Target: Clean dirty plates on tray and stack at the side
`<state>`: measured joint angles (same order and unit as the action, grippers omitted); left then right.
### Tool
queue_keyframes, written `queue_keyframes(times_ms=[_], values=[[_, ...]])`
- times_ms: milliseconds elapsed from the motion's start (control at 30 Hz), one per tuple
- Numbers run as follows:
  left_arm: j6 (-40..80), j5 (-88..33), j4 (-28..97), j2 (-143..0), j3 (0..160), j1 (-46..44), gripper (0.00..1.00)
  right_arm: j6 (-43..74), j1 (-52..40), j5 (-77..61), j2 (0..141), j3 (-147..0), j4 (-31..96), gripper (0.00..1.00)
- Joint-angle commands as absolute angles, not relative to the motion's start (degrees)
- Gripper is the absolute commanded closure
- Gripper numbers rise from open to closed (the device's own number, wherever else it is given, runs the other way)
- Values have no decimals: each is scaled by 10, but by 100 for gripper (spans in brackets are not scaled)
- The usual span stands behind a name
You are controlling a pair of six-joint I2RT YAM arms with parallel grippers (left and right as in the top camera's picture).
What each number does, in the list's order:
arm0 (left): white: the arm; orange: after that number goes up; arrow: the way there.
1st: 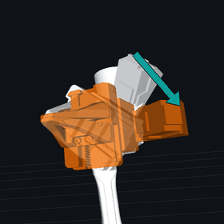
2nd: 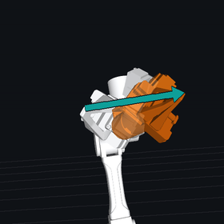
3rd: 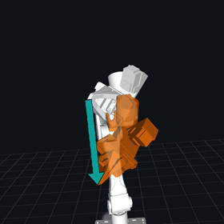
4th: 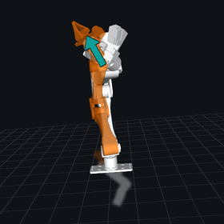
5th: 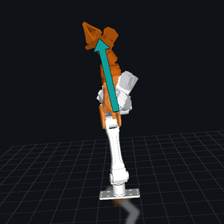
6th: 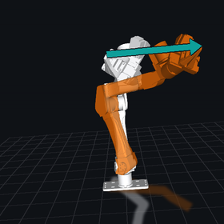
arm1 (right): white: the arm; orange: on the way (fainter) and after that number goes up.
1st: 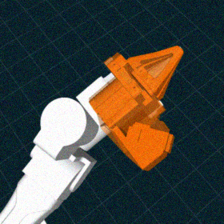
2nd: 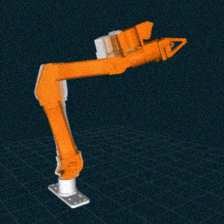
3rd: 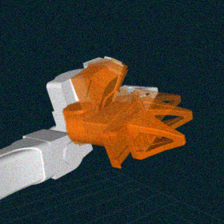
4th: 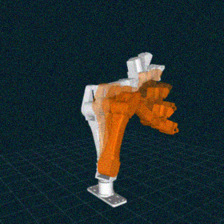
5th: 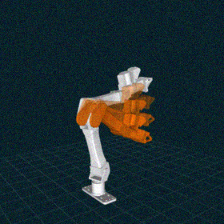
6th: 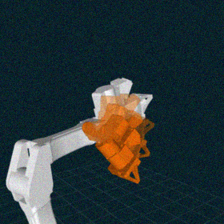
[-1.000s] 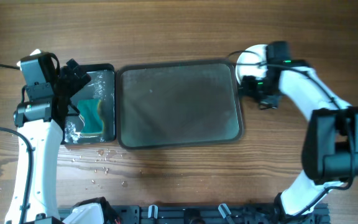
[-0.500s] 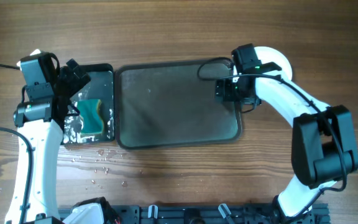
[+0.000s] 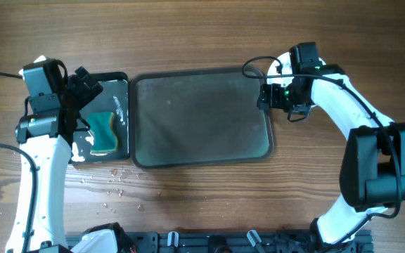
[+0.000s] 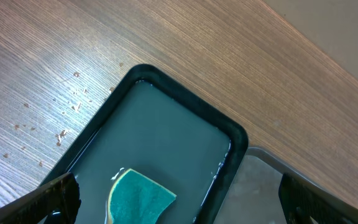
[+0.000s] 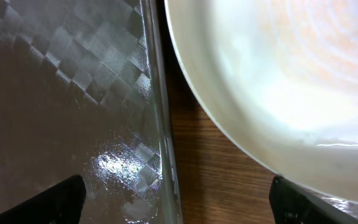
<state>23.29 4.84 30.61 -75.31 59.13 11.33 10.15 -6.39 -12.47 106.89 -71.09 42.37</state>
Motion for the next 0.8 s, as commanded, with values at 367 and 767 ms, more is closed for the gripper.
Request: queue_keyframes(times_ms=[367,767], values=[[241,48,305,-743,597,115,0,90,-54,-153,1052,-722,416,82],[241,48,305,-743,597,115,0,91,-66,-164,1052,-645,386,55]])
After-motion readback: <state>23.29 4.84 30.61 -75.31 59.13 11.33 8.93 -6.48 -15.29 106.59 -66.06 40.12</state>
